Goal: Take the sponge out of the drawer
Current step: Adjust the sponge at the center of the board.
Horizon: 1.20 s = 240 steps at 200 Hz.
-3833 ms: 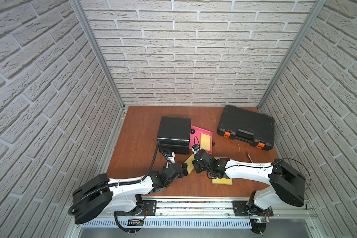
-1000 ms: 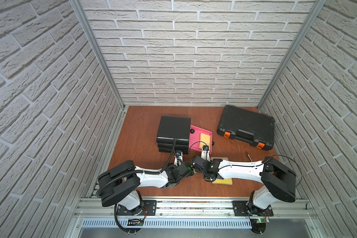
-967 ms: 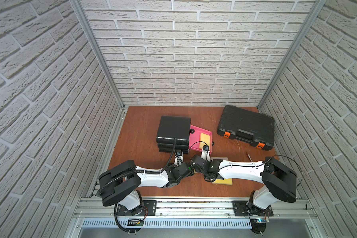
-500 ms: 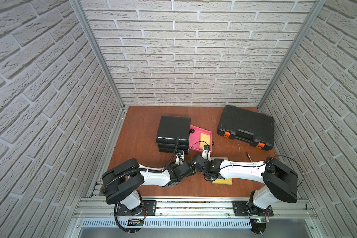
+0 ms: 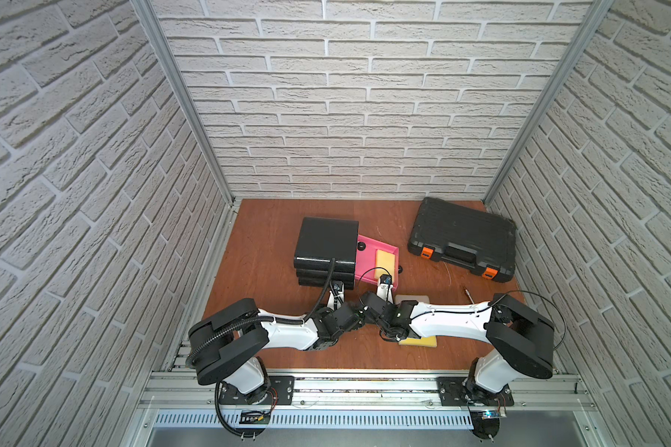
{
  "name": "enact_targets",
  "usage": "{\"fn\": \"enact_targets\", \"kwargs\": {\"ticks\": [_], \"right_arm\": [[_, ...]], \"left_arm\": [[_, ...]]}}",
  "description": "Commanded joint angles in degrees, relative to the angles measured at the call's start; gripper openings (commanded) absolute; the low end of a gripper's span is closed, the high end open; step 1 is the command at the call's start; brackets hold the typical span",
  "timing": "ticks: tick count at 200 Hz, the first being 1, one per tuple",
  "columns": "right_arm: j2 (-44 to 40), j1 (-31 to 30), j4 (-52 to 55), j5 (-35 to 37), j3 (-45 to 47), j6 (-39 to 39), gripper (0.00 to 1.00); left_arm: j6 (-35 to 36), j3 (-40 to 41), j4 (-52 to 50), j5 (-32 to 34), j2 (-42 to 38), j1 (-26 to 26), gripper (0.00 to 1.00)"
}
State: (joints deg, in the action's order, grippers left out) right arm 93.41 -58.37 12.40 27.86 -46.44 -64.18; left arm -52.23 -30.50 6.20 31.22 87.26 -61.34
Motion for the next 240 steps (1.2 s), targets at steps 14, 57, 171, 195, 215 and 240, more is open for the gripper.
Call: {"fn": "enact_targets", "kwargs": {"ticks": [14,57,171,195,215,240], "right_arm": [[3.7,-6.1,7.6,0.7,0.1,-1.8,0.48],[3.7,-7.1,9.2,1.6,-0.2,-3.1,0.48],[1.5,-9.0,9.4,3.7,1.7,-4.8,0.49],[0.6,-9.0,9.2,4.3,2.6,-5.4,0.53],[-0.1,-9.1,9.1,4.9,3.3,-5.7,0.56],[-1.1,-9.0,9.7,5.9,3.6,-5.9,0.57]], "left_arm": [[4.1,0.2,3.5,-1.8,-1.4,1.7,0.98],[6.5,0.0,6.6,-2.6,-0.3,1.9,0.98],[11.9,-3.4,9.1,0.0,2.3,2.0,0.98],[13.0,-3.2,10.2,0.5,1.2,2.1,0.98],[13.9,-2.5,11.0,1.0,-0.3,2.1,0.98],[14.5,-2.5,11.3,1.0,-1.0,2.4,0.98]]}}
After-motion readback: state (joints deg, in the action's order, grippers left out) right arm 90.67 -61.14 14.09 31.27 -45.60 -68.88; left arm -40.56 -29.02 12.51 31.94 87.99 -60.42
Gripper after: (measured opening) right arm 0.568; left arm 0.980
